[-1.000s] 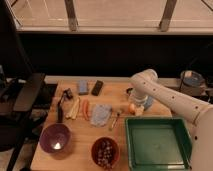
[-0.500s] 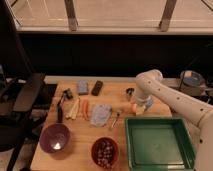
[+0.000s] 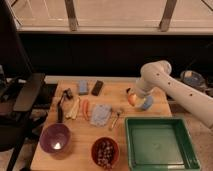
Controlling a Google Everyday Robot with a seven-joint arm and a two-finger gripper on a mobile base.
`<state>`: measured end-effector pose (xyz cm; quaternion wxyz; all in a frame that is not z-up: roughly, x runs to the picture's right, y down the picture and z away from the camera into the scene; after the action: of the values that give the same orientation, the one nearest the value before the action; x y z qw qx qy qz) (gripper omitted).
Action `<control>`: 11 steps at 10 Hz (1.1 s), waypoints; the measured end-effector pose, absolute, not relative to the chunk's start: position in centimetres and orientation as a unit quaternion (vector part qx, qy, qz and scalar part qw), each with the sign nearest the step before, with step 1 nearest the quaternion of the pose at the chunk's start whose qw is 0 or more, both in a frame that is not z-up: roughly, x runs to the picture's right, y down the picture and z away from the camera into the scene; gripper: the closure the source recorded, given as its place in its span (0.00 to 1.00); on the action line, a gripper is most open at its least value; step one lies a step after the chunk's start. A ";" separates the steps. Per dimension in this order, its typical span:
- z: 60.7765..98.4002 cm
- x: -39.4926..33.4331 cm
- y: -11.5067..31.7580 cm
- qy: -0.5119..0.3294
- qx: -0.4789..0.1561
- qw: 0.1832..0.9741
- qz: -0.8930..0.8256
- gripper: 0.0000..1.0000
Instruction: Place apple in table surface
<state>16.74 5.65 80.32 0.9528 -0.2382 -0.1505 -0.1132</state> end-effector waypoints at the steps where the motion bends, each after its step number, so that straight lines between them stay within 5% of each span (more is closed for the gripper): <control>1: 79.8 16.4 5.4 -0.155 -0.232 0.953 -0.115 1.00; 11: 86.2 16.6 11.5 -0.138 -0.301 0.938 -0.106 0.95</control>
<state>16.57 11.46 86.18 0.9378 -0.3006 -0.1380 -0.1055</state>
